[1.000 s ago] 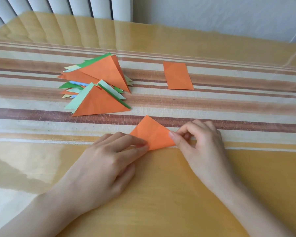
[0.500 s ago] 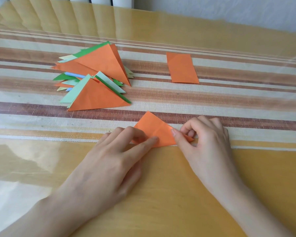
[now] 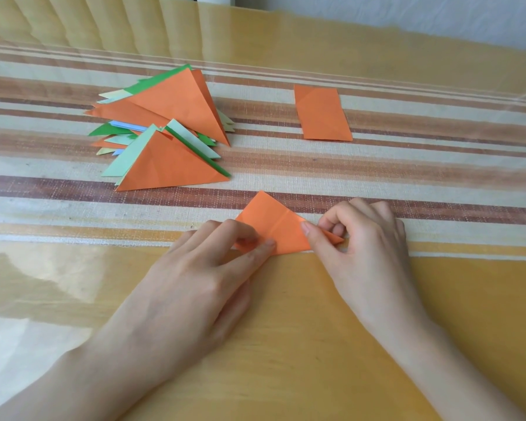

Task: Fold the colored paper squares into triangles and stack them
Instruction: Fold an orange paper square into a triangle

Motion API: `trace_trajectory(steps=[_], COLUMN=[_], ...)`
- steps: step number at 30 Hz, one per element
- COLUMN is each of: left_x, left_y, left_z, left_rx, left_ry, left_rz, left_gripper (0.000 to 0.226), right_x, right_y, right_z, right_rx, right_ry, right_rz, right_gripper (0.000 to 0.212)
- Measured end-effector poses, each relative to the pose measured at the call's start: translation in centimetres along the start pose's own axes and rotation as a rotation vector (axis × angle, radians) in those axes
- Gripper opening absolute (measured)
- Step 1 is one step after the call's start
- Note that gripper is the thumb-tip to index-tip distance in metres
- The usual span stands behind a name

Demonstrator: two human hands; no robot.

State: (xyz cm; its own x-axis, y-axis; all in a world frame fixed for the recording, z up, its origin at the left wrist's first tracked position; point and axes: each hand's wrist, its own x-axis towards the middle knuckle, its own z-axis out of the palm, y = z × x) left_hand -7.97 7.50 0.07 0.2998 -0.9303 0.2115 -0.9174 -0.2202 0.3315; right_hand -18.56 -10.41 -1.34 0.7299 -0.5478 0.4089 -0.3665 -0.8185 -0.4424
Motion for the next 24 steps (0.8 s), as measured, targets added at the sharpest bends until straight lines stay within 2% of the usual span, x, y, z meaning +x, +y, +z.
trace_trajectory(steps=[19,24], left_x=[0.0,0.2], left_y=[0.4,1.4], left_z=[0.4,0.7], left_rx=[0.028,0.149], left_ry=[0.046,0.107], left_rz=[-0.029,-0.059], left_gripper=[0.043,0.042], right_x=[0.1,0.0], right_y=[0.0,-0.2], right_z=[0.2,0.1], right_rx=[-0.045,-0.095], right_ry=[0.009,0.026], right_rz=[-0.022,-0.006], right_gripper=[0.028,0.031])
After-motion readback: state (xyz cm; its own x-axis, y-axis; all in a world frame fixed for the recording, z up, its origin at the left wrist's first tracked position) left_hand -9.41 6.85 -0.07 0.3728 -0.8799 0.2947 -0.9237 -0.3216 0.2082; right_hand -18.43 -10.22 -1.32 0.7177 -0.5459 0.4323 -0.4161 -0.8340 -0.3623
